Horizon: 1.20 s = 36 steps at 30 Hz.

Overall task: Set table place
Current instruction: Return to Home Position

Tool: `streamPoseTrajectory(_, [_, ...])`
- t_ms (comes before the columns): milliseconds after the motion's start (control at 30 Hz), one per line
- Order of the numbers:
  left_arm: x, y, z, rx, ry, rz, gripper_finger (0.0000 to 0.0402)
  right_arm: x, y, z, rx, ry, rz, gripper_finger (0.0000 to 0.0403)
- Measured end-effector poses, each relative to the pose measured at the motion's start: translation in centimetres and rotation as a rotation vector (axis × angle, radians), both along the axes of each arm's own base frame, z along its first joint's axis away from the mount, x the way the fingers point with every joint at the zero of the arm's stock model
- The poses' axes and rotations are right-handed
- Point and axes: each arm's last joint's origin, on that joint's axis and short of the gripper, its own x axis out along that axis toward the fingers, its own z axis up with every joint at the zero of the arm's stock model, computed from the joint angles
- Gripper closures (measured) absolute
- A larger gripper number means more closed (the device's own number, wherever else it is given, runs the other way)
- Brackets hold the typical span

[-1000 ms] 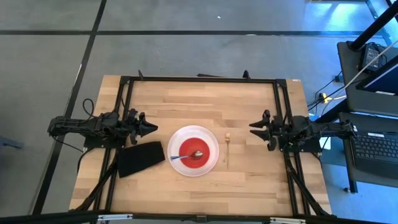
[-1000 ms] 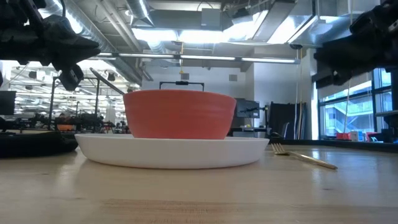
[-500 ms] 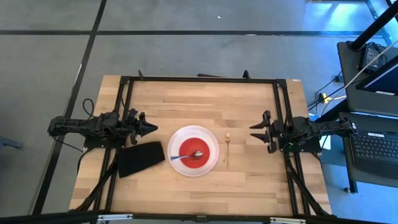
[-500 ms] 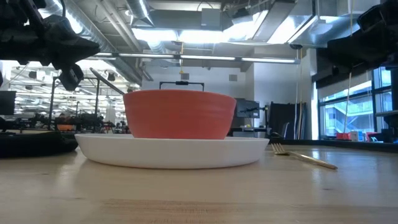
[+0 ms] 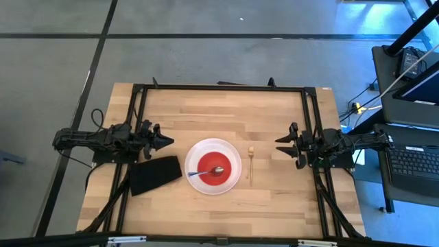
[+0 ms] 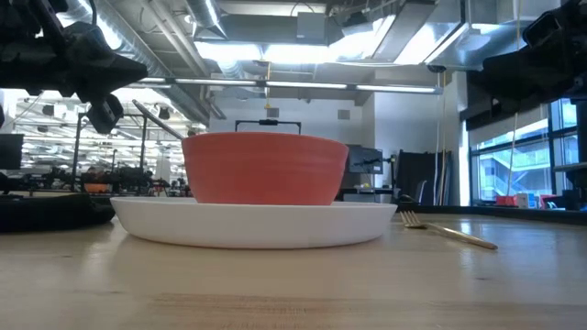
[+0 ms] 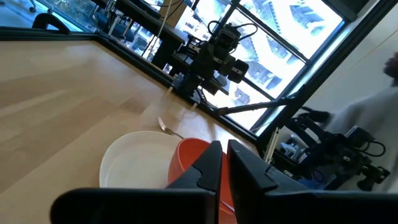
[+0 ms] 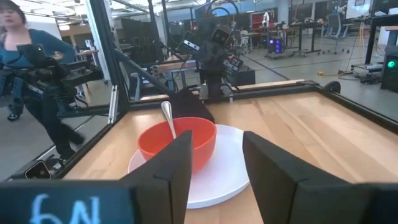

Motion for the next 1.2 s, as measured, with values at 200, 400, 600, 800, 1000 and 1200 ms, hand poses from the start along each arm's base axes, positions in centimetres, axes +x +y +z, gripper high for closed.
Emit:
streamPoseTrajectory(200, [0.00, 0.00, 0.00, 0.000, 0.000, 0.000, 0.0369, 0.00, 0.00, 0.00, 0.000, 0.000, 0.000, 0.0258])
streamPoseTrajectory(400, [0.00, 0.00, 0.00, 0.000, 0.000, 0.000, 0.0358, 0.00, 0.00, 0.00, 0.001, 0.000, 0.000, 0.0258])
streamPoseTrajectory(600, [0.00, 0.00, 0.00, 0.000, 0.000, 0.000, 0.0349, 0.00, 0.00, 0.00, 0.001, 0.000, 0.000, 0.0258])
streamPoseTrajectory(800, [0.00, 0.00, 0.00, 0.000, 0.000, 0.000, 0.0340, 0.00, 0.00, 0.00, 0.002, 0.000, 0.000, 0.0258])
streamPoseTrajectory(1000, [0.00, 0.00, 0.00, 0.000, 0.000, 0.000, 0.0334, 0.00, 0.00, 0.00, 0.002, 0.000, 0.000, 0.0258])
streamPoseTrajectory(1200, [0.00, 0.00, 0.00, 0.000, 0.000, 0.000, 0.0327, 0.00, 0.00, 0.00, 0.001, 0.000, 0.000, 0.0258])
